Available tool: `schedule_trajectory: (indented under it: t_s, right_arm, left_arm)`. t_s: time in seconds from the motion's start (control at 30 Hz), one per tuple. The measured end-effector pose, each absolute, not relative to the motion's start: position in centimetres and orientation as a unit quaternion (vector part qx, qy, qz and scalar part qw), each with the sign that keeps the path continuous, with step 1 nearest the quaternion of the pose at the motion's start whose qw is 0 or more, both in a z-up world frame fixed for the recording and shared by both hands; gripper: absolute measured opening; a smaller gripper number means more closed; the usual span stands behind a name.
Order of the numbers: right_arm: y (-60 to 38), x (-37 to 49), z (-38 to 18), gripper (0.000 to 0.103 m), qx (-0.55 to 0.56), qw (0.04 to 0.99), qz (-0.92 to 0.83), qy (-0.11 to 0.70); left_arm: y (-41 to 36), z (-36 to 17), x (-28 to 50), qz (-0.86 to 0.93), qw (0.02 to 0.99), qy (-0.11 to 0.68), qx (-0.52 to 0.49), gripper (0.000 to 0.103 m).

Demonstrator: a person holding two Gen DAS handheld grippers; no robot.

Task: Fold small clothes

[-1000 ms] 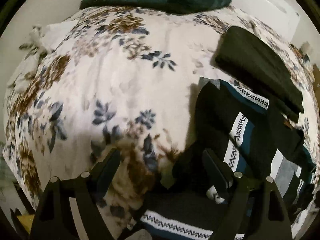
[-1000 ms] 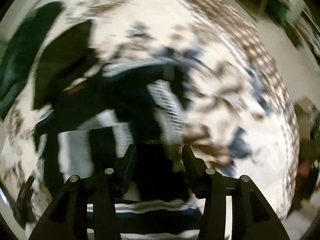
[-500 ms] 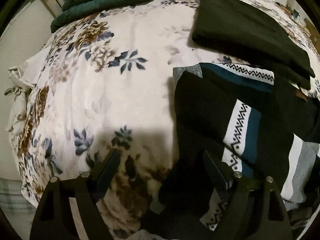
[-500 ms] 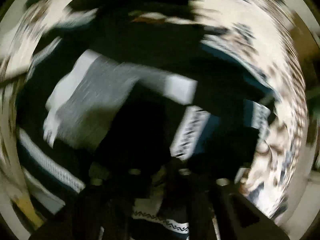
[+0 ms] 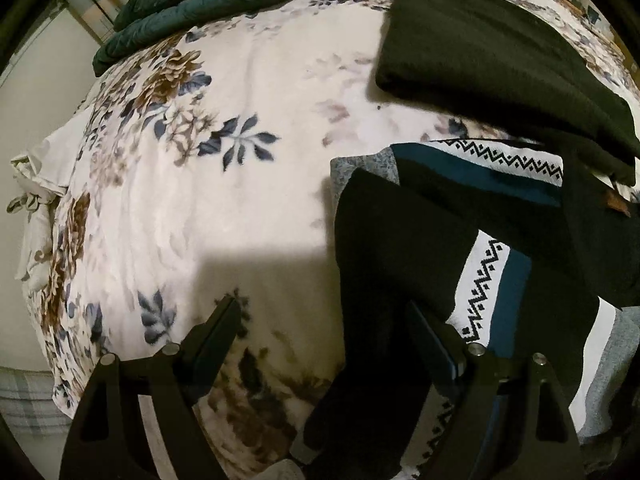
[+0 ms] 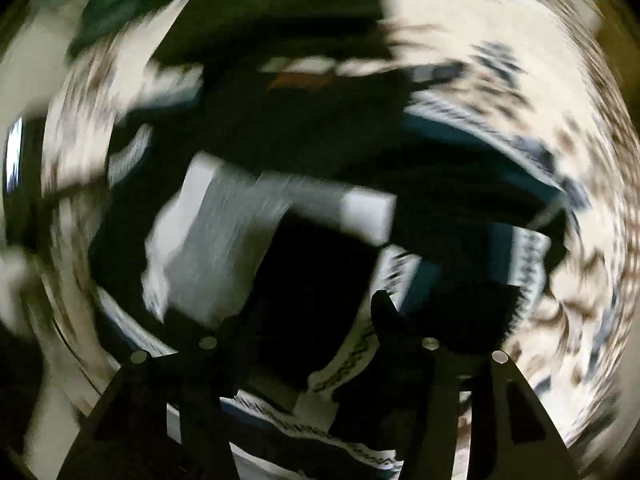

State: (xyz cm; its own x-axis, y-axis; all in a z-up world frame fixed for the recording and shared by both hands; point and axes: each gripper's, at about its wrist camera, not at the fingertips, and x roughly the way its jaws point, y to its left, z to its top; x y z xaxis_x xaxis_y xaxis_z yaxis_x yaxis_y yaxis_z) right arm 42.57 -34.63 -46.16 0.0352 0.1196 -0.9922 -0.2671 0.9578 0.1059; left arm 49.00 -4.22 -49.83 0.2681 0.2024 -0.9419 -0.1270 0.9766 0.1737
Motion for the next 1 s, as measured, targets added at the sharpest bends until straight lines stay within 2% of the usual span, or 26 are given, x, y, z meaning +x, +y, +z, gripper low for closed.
schedule_trajectory:
  t_s: [0.07,0.1,0.13,0.17,0.2,0.4,0.63,0.73,0.8,1.0]
  right_arm:
    - [-33.0,41.8,-47.5,0.056,-0.11,0.706,0.144,0.684]
    - [-32.6,41.5,-48.0,0.051,-0.123,0.708,0.141,0.681]
    - [-32.7,41.5,-48.1,0.039,-0.115,0.712,0.135,0.679]
    - [-33.4,41.8,-48.2,0.004,-0.087,0.717,0.123,0.68]
    - [-34.2,42.2,-48.1,0.002,-0.056,0.724,0.104,0.679]
    - [-40.1,44.6,-46.5,0.001,0.102,0.744,0.026,0.66]
    - [-44.9,47.6,-47.4,0.001,0.145,0.727,-0.035,0.67]
    - [-47.4,47.5,-47.7,0.012,0.228,0.697,-0.022,0.679]
    - [-50.0,45.6,-46.7,0.036,0.28,0.701,-0.029,0.655]
    - [-54.6,40.0,-46.3,0.039,0.36,0.679,-0.062,0.637]
  left_arm:
    - [-4.2,-49.9,48.9,0.105,0.796,0.596,0.03,0.084]
    - [-4.2,-49.9,48.8,0.105,0.795,0.597,0.029,0.084]
    - [-4.2,-49.9,48.8,0.107,0.796,0.596,0.029,0.084]
    - [-4.2,-49.8,48.7,0.107,0.796,0.595,0.029,0.084]
    - [-4.3,-49.7,48.7,0.107,0.797,0.594,0.03,0.084]
    - [-4.6,-49.2,49.5,0.108,0.803,0.584,0.034,0.084]
    - [-4.8,-49.5,51.5,0.116,0.805,0.58,0.047,0.084]
    - [-3.9,-49.0,50.5,0.117,0.808,0.576,0.033,0.084]
    - [-3.3,-48.5,49.0,0.115,0.808,0.577,0.02,0.084]
    - [-1.3,-49.8,44.6,0.073,0.773,0.618,-0.119,0.083]
